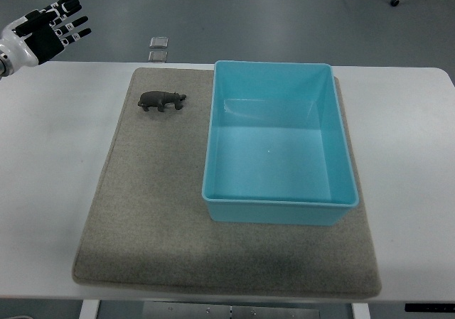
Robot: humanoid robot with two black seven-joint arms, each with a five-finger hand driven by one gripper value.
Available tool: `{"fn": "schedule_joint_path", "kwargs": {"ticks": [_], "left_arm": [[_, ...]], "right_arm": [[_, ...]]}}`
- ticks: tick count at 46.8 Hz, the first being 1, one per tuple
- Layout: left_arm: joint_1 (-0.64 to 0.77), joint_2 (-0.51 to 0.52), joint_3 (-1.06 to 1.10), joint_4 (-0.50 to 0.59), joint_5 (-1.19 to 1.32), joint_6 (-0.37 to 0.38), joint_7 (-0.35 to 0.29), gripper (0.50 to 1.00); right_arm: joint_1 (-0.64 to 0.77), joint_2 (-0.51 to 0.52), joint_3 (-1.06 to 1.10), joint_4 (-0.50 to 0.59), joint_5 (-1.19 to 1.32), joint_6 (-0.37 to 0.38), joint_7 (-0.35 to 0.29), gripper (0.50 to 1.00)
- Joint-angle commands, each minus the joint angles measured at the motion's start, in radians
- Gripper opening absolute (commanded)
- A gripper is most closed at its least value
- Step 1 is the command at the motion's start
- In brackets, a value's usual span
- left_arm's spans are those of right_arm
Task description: Place brown hippo in blue box with left hand
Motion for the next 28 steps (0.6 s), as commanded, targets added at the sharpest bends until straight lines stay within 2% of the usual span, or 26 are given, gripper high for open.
{"fn": "schedule_joint_path", "kwargs": {"ticks": [1,22,28], "left_arm": [[0.000,-0.002,0.001,-0.001,0.002,0.000,0.001,0.999],[-0.020,-0.002,-0.002,-0.006,-0.001,-0.003,-0.001,1.000],[-0.018,-0.003,-0.002,-0.001,0.002,-0.043,-0.001,0.999]], "right_arm": [[0.000,0.000,0.000,0.000,0.000,0.000,0.000,0.936],[0.000,0.000,-0.001,0.000,0.000,0.000,0.000,0.936],[0.000,0.000,0.000,0.000,0.000,0.000,0.000,0.936]]}}
